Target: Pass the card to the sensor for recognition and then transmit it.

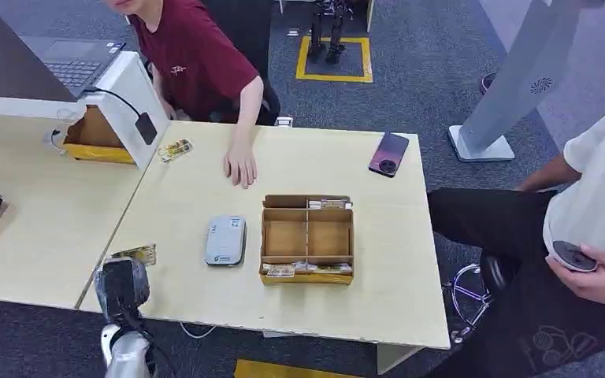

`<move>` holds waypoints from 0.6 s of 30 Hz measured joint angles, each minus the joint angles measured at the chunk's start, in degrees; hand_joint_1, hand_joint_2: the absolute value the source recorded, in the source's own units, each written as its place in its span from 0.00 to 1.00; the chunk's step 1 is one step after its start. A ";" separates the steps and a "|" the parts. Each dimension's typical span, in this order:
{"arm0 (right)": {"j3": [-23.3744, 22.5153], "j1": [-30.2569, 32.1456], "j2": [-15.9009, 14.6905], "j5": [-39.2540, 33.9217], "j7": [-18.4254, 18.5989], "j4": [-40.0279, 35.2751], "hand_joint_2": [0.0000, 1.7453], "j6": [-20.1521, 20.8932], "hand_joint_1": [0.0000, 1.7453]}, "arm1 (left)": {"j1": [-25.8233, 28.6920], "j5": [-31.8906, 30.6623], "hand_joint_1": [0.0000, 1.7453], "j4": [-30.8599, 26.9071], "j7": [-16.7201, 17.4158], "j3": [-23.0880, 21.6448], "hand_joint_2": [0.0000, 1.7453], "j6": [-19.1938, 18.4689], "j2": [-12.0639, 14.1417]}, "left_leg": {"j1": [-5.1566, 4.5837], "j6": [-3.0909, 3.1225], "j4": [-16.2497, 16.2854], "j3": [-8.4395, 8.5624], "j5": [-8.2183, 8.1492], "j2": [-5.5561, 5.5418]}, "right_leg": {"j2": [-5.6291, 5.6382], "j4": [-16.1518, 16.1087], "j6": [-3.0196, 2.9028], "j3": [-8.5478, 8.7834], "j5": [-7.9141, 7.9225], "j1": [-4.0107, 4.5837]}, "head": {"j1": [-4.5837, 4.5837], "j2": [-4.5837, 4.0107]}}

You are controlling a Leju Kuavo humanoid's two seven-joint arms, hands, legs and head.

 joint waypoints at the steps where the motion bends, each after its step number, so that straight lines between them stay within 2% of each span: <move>1: -0.02 0.05 0.02 -0.22 -0.11 0.02 0.00 -0.07 0.00 | -0.05 2.59 1.00 0.09 1.19 -2.01 1.00 -0.85 0.31 | -0.01 0.00 0.00 0.01 0.00 0.02 | 0.00 0.00 -0.02 0.00 0.02 0.00 | 0.00 0.00; 4: -0.13 0.28 0.02 -0.37 -0.29 0.13 0.00 -0.20 0.00 | -0.12 12.29 1.00 0.09 5.36 -7.98 1.00 -5.57 1.63 | -0.02 0.00 0.01 0.01 0.00 0.08 | 0.04 0.00 0.01 -0.03 0.05 0.00 | -0.02 0.00; 7: -0.29 0.30 0.00 -0.40 -0.22 0.29 0.00 -0.24 0.00 | -0.55 16.26 1.00 0.09 9.08 -14.71 1.00 -8.28 3.72 | -0.01 0.00 0.01 0.00 0.00 0.07 | 0.03 0.00 0.01 -0.05 0.05 -0.01 | -0.02 0.00; 15: -0.35 0.32 0.02 -0.72 0.04 0.33 0.00 -0.35 0.00 | -1.34 20.74 1.00 0.03 10.34 -23.44 1.00 -10.77 5.67 | -0.01 0.00 0.01 0.00 0.00 0.08 | 0.03 0.00 0.01 -0.05 0.05 -0.01 | -0.02 0.00; 18: -0.35 0.35 0.02 -0.44 0.09 0.39 0.00 -0.35 0.00 | -1.25 21.62 1.00 -0.85 10.82 -26.11 1.00 -10.32 6.11 | -0.01 0.00 0.01 0.00 0.00 0.07 | 0.03 0.00 0.01 -0.05 0.05 -0.01 | -0.02 0.00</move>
